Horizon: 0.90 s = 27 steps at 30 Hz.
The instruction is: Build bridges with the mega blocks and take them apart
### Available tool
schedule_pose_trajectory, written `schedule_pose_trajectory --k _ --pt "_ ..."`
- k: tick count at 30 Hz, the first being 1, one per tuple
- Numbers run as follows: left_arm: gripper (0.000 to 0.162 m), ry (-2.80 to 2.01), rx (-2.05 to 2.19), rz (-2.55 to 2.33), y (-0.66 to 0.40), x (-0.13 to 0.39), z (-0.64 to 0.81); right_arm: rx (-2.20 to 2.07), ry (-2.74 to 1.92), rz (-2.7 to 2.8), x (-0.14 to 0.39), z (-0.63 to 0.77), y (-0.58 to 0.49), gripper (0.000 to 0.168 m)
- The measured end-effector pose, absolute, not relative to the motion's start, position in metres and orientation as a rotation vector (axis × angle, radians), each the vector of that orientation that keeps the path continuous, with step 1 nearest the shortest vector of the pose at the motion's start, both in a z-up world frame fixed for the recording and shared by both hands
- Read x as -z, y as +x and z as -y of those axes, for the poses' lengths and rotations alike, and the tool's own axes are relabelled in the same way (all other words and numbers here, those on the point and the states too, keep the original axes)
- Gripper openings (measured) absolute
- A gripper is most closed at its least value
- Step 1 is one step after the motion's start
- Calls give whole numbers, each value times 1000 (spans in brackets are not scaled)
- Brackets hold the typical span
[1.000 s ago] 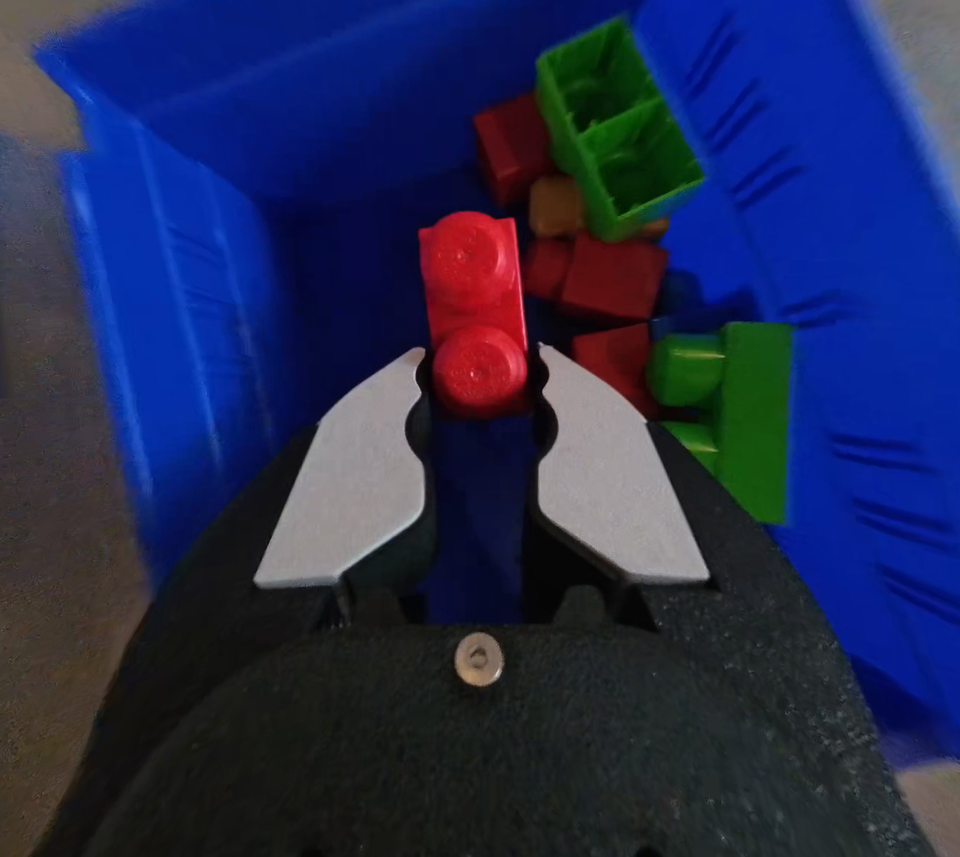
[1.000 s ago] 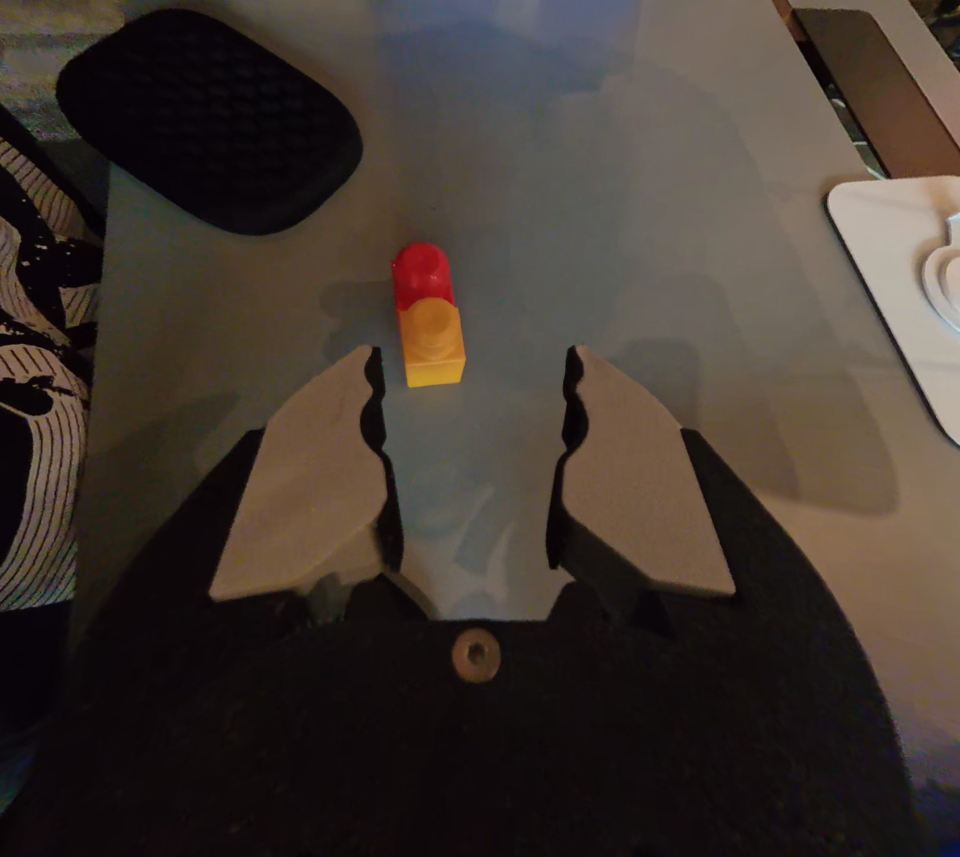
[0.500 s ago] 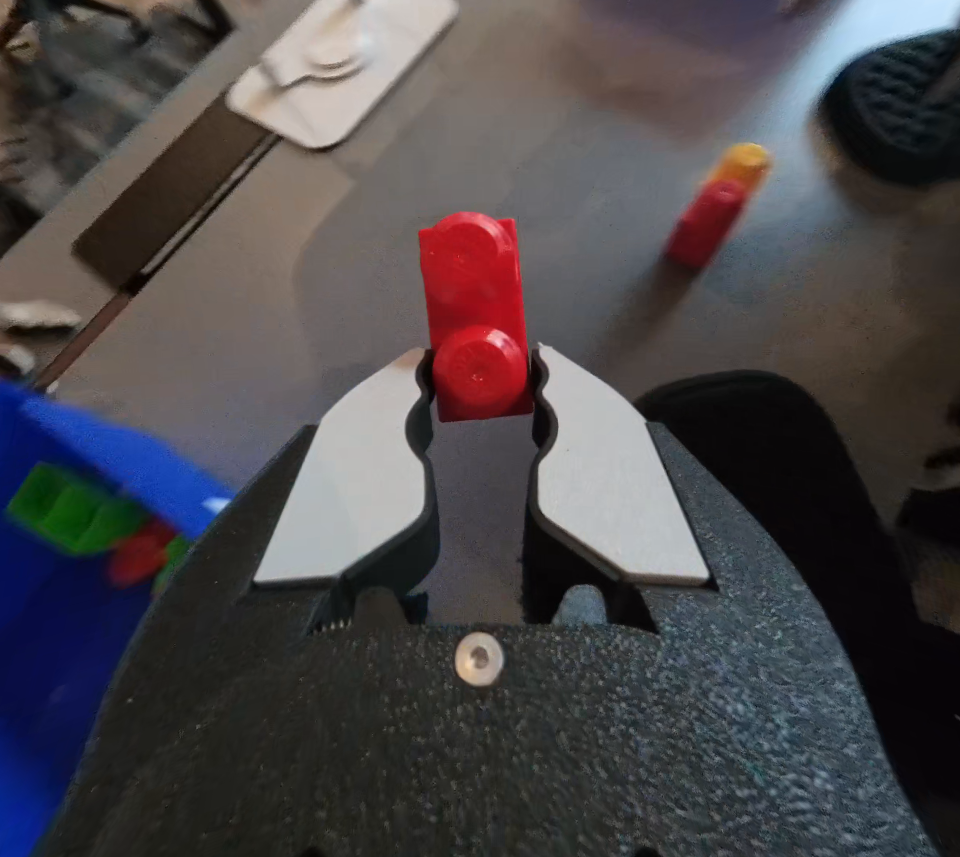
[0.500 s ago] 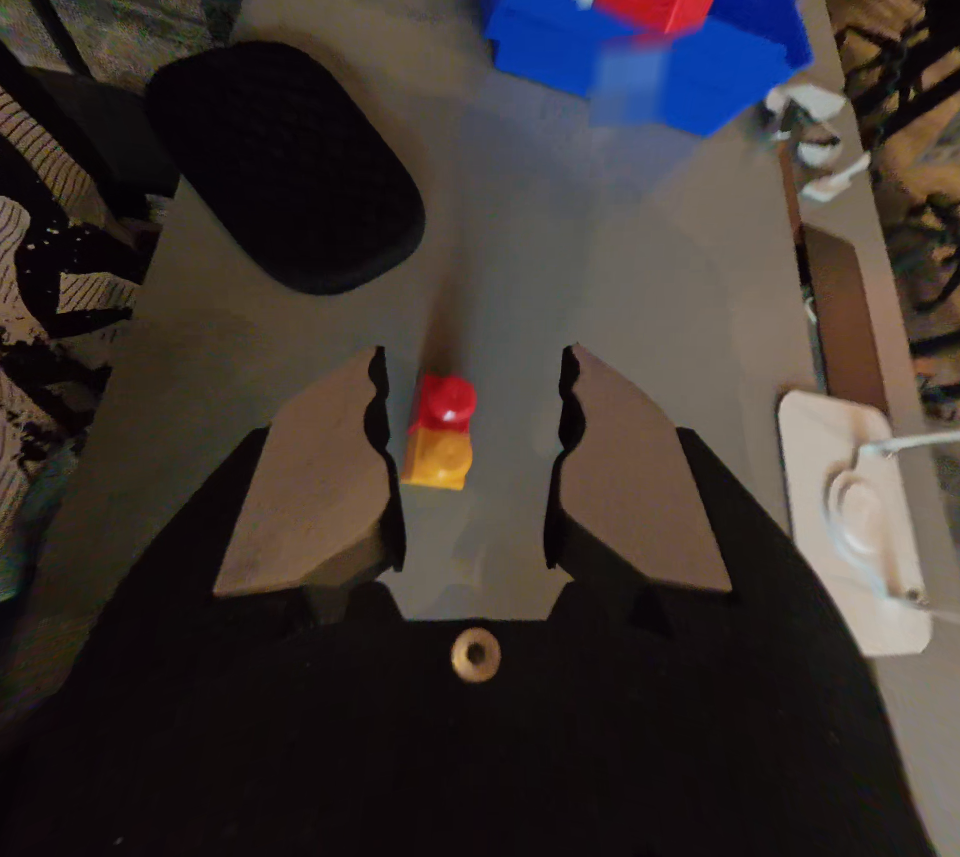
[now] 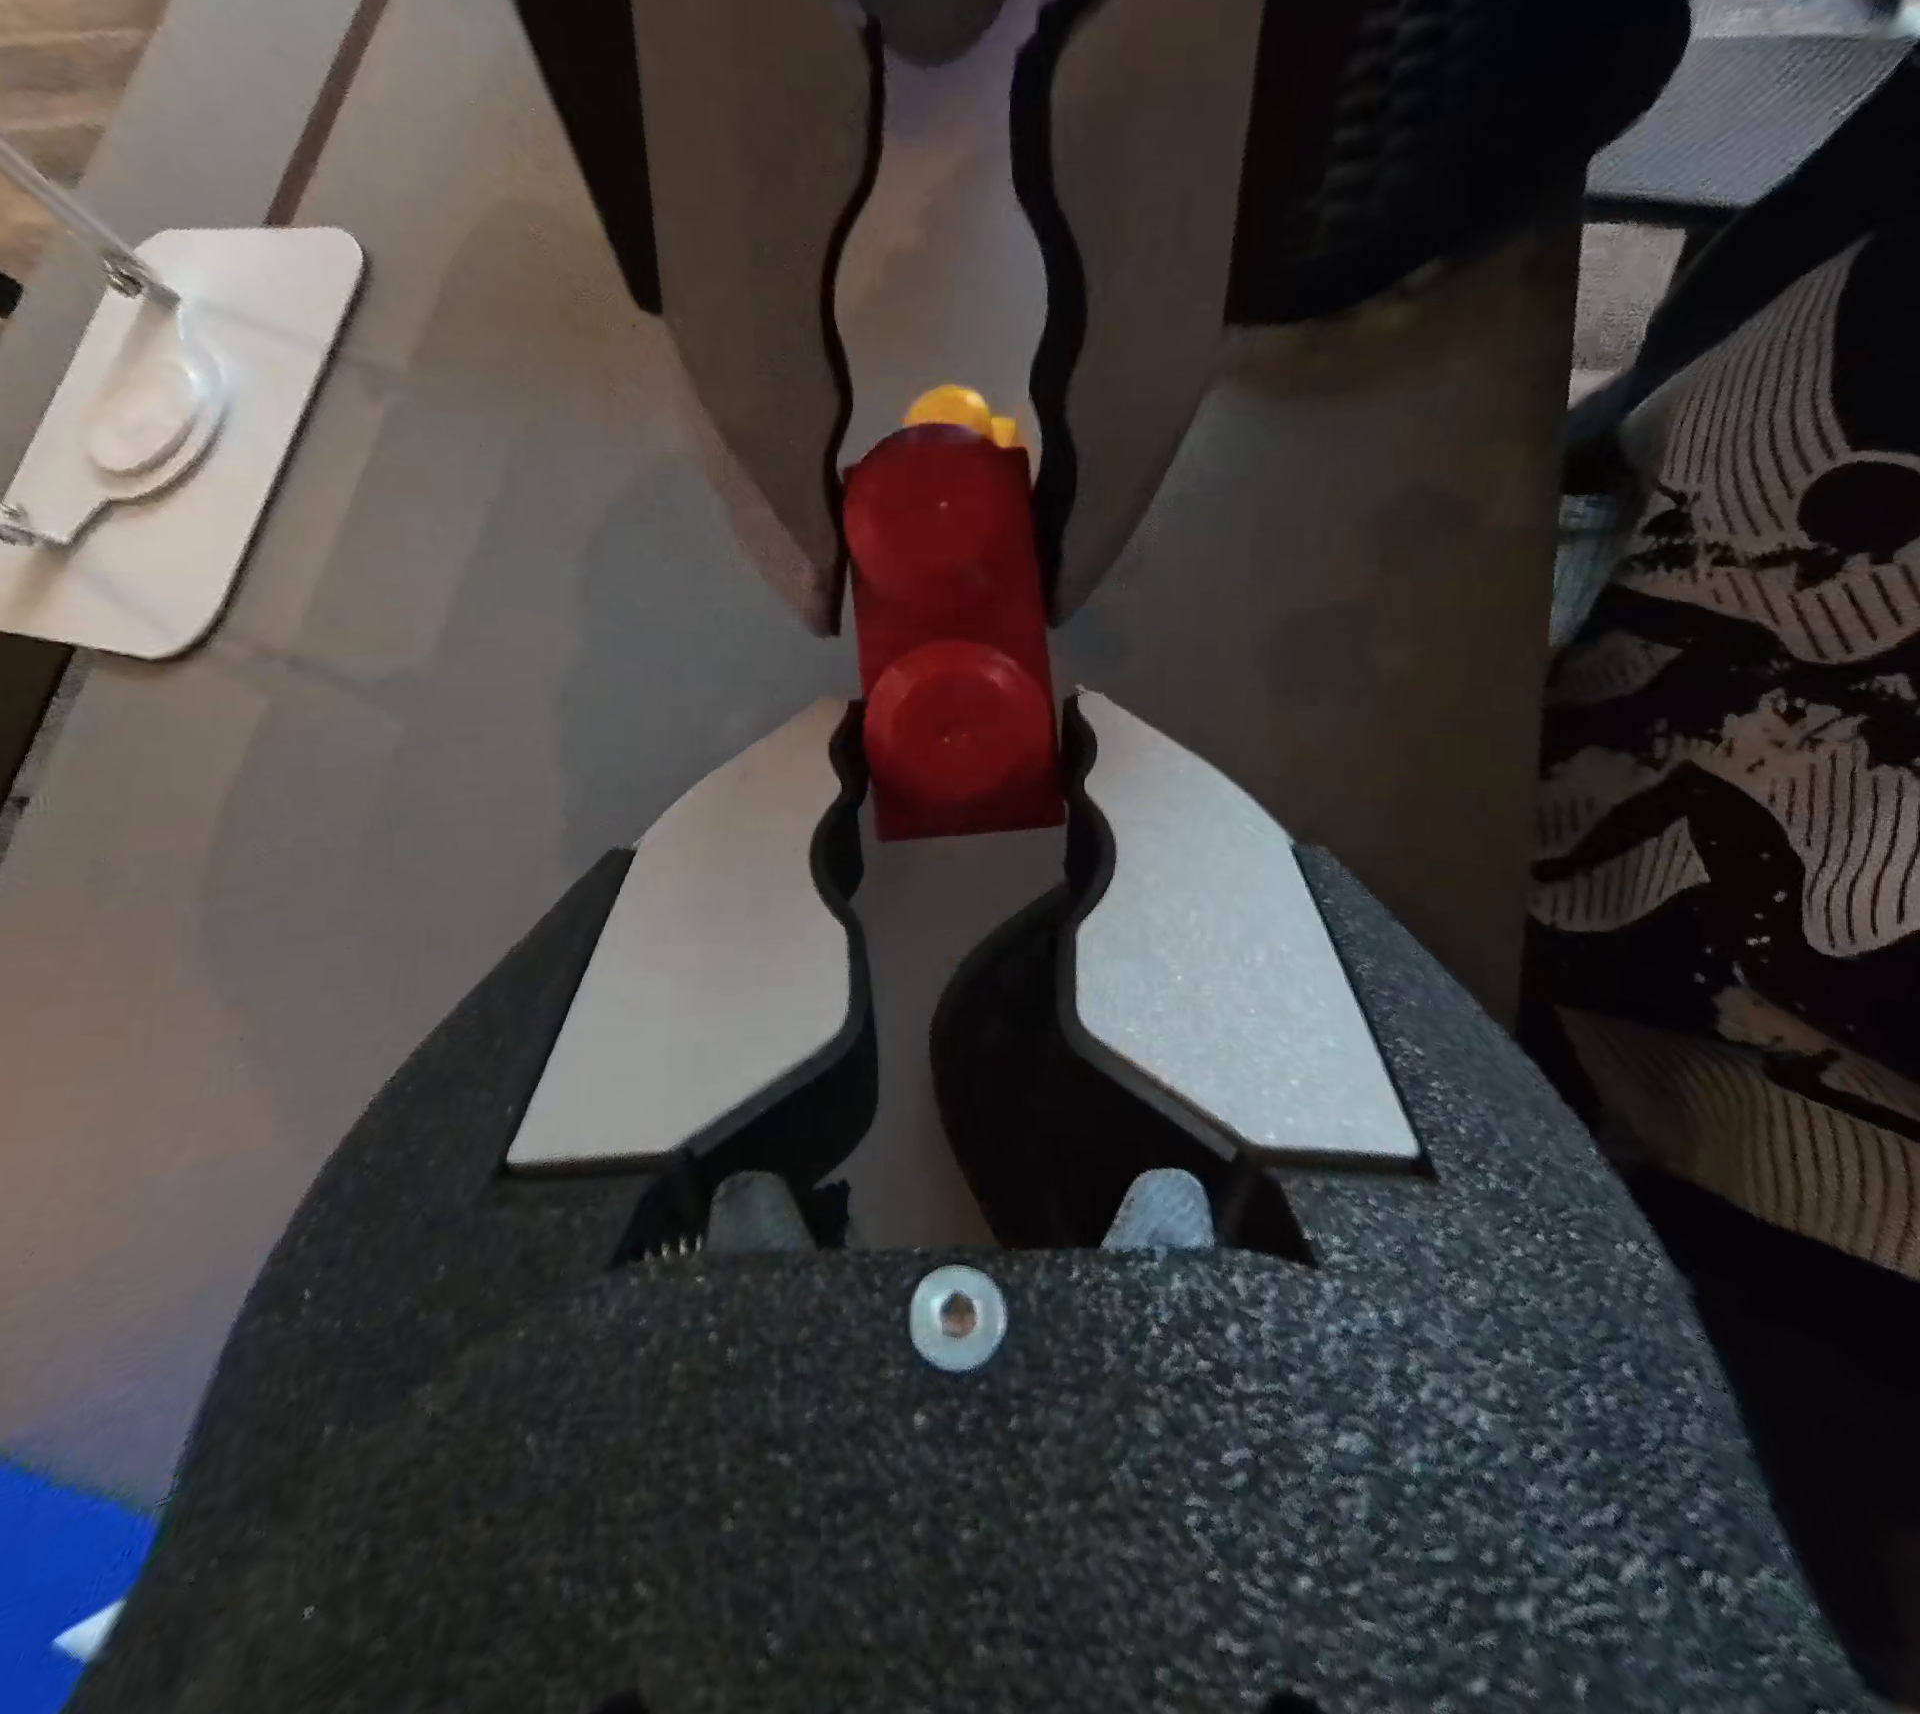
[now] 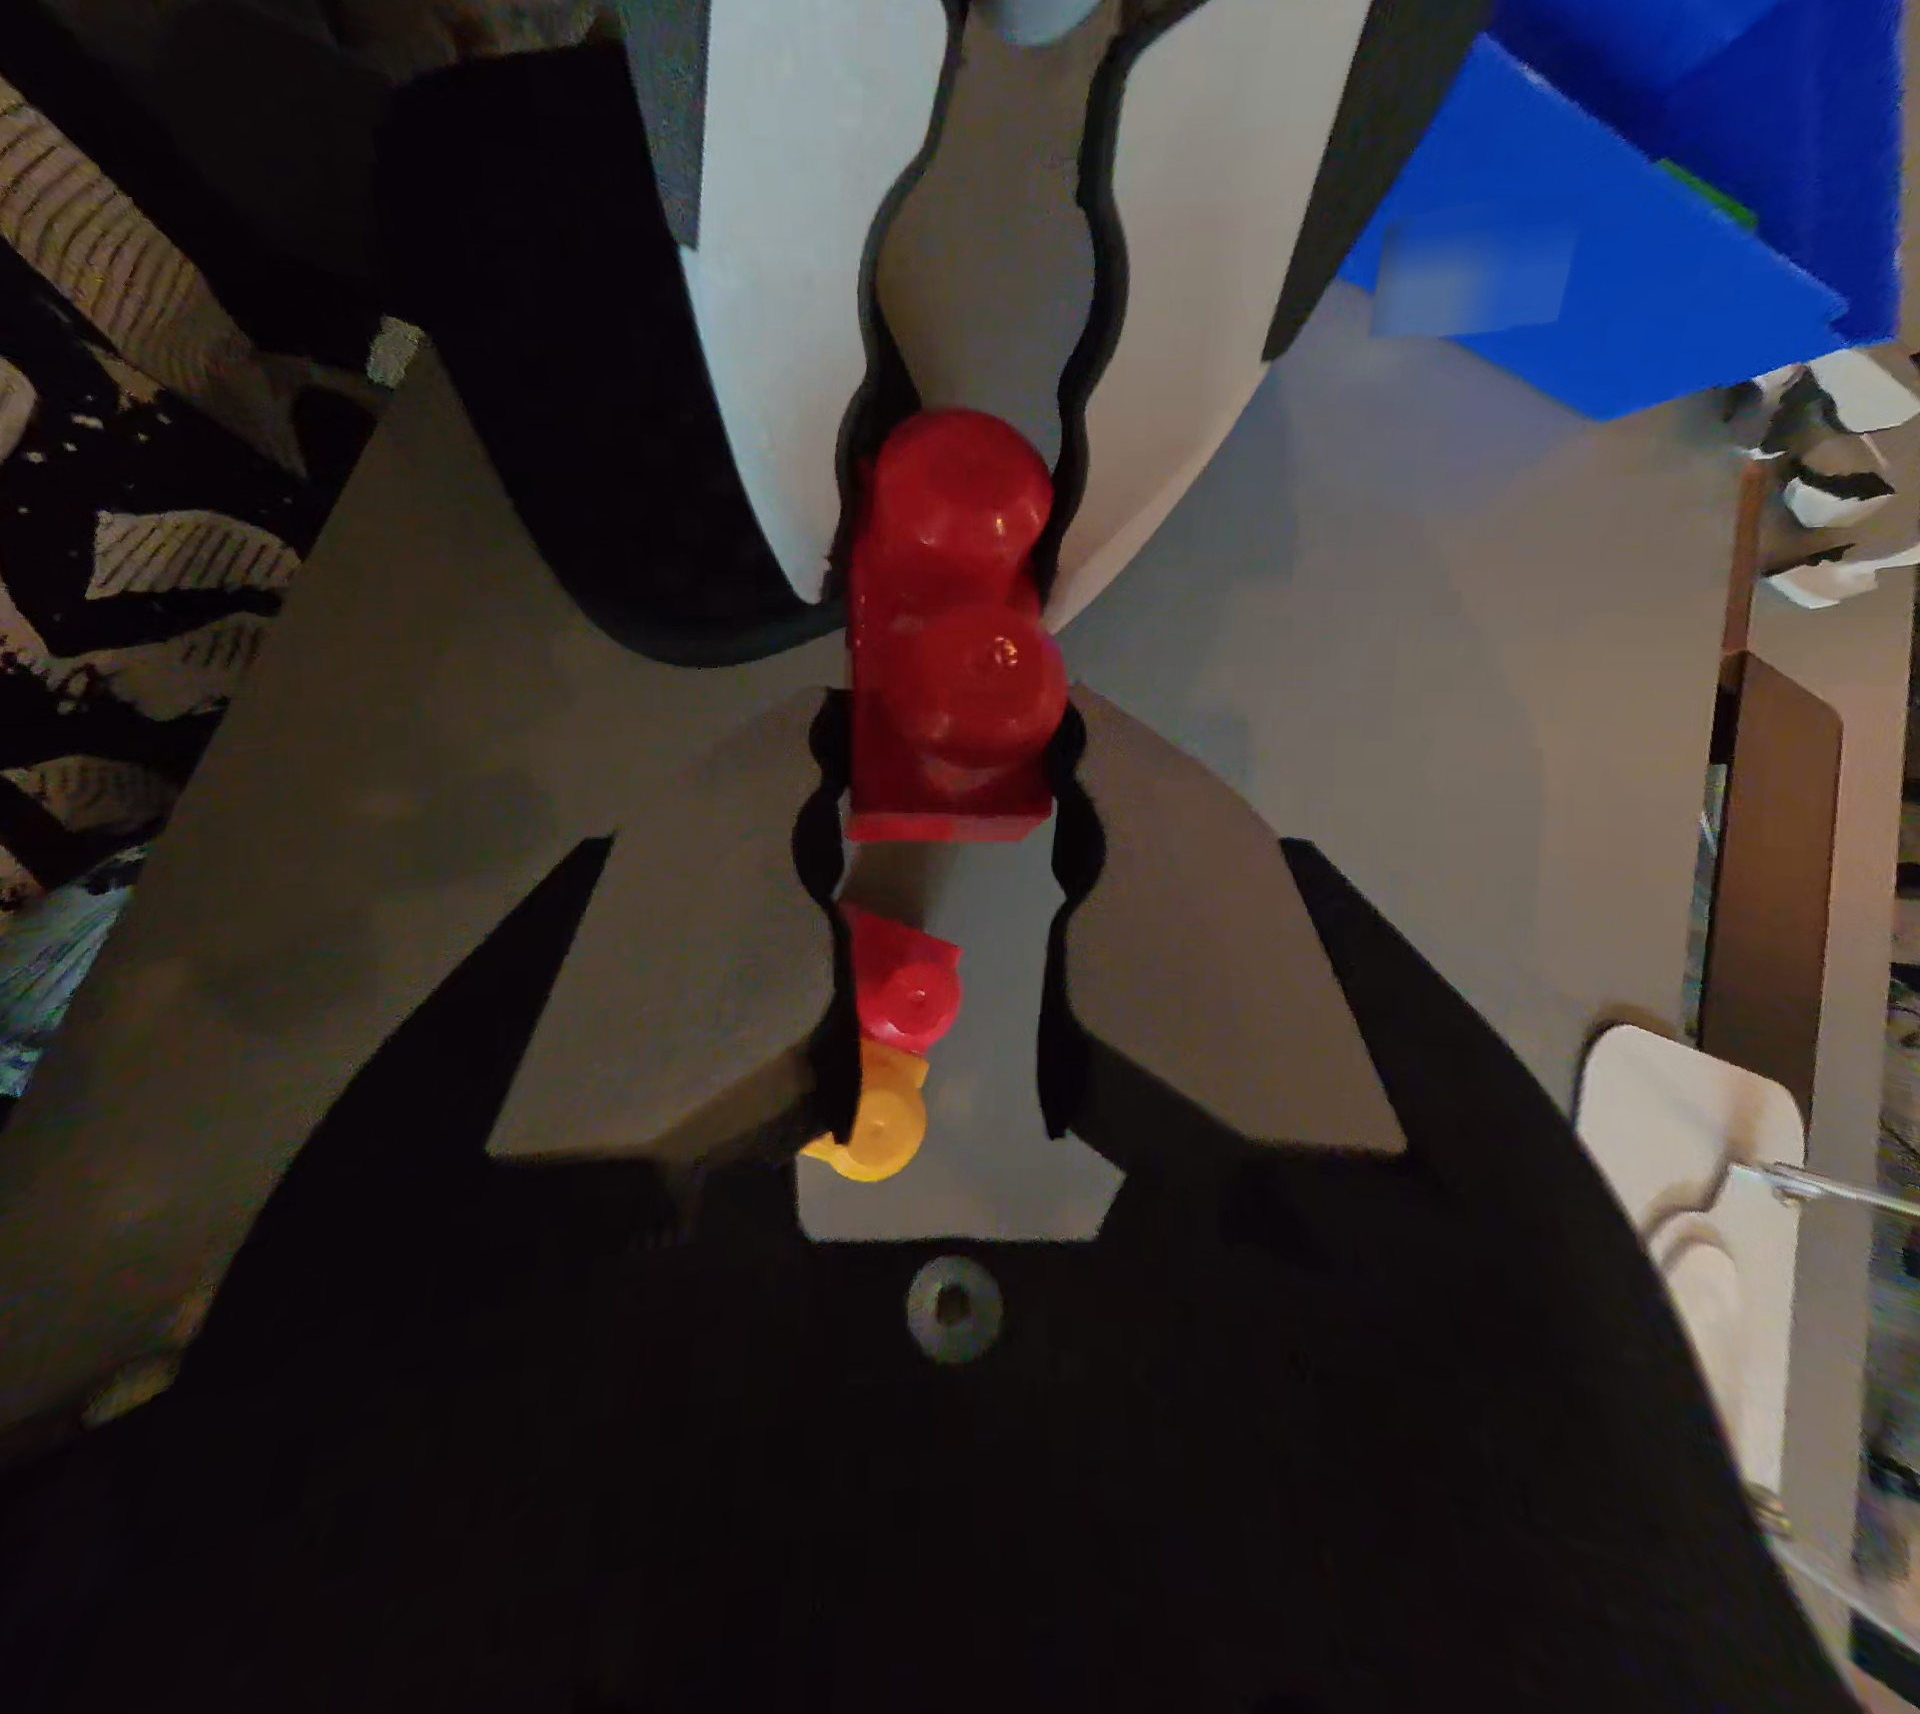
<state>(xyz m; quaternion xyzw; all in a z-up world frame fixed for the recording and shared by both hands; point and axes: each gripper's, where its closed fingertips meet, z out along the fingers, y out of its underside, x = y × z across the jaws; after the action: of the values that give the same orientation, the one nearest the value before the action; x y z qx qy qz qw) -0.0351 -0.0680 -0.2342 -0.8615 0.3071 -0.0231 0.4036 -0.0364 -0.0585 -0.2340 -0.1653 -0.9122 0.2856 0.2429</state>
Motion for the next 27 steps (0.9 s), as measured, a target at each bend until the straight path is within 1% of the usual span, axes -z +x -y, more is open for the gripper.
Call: schedule_pose_trajectory --k 1,3,6,10,13,16,21,23,25,27 --pt "37 -2133 62 -746 -35 230 66 -820 -469 2477 231 58 -35 36" --pt "48 -2015 74 -669 -34 221 62 -964 -518 2403 218 57 -35 36" --pt "48 -1821 140 -567 -29 205 60 -1183 -539 2311 198 56 -31 36" --pt "47 -1703 233 -504 -22 193 63 -1262 -545 2316 195 54 -24 36" --pt "45 -1699 259 -511 -19 193 64 -1229 -529 2351 200 54 -20 36" --pt "37 -1719 265 -521 -17 197 64 -1224 -517 2364 202 56 -17 36" --pt "36 -1757 257 -533 -13 205 62 -1092 -557 2483 215 52 -12 36" --pt "36 -1790 220 -547 -11 214 59 -957 -584 2577 221 48 -9 53" --pt "36 -1790 221 -561 -7 218 56 -773 -597 2666 225 45 -5 55" --pt "36 -1790 233 -567 -3 222 54 -624 -587 2726 226 46 -3 55"
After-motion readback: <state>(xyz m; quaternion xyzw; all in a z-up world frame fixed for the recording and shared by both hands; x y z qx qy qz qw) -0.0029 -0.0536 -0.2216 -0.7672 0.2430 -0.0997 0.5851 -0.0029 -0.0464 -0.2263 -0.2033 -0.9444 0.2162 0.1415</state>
